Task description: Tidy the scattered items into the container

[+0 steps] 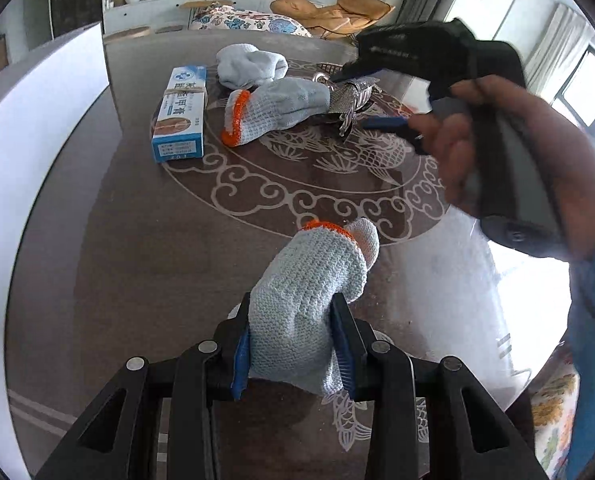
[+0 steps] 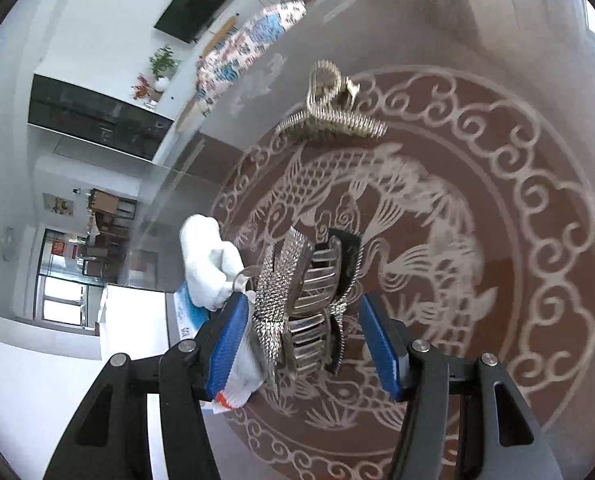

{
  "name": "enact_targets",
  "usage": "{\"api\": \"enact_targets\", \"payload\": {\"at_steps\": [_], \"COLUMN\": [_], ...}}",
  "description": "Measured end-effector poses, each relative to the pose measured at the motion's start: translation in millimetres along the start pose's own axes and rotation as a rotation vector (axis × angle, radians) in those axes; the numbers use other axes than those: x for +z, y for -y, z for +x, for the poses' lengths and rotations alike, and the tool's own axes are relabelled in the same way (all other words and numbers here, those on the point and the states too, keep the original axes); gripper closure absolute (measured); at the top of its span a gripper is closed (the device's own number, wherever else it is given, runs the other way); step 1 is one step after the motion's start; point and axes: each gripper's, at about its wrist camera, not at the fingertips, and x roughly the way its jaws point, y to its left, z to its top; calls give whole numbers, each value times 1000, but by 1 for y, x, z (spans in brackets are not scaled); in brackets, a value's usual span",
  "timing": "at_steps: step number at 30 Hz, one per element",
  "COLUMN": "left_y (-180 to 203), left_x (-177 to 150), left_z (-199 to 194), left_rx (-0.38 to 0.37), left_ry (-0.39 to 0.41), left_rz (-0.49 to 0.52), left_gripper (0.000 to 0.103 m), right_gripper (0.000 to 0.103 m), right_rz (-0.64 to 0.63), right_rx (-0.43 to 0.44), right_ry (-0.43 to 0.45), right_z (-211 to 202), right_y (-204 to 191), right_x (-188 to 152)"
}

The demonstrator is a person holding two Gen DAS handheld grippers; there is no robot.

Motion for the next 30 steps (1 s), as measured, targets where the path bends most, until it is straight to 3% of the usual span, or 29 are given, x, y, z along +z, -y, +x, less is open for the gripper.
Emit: {"api": "enact_targets", "payload": {"at_steps": [3,5,6,14,21,30], "left_y": [0,2,2,8,16,35], "left_x": [0,-2,-3,-5,-17,-41], "left_z": [0,0,0,1,-3,-10], "left_rx": [-5,5,10,40,70,111], "left_ry": [-2,-1,0,2,7,7], "left_rz": [-3,0,-1,-7,-38,-66], "left_gripper": [66,65,64,64,64,64], "right_gripper": [43,48,57,59,59,59], "right_rz": [-81,-136,-155,-190,-414,-760], "right_rx": [-54,-56,-48,-10,16,-203], "right_ry": [50,51,51,61,-73,-55], "right_z": [8,12,14,-27,-85,-120], "right_y": [-11,-15,-15,12,27,24], "right_x": [-1,-2,-3,-23,-94,-195]}}
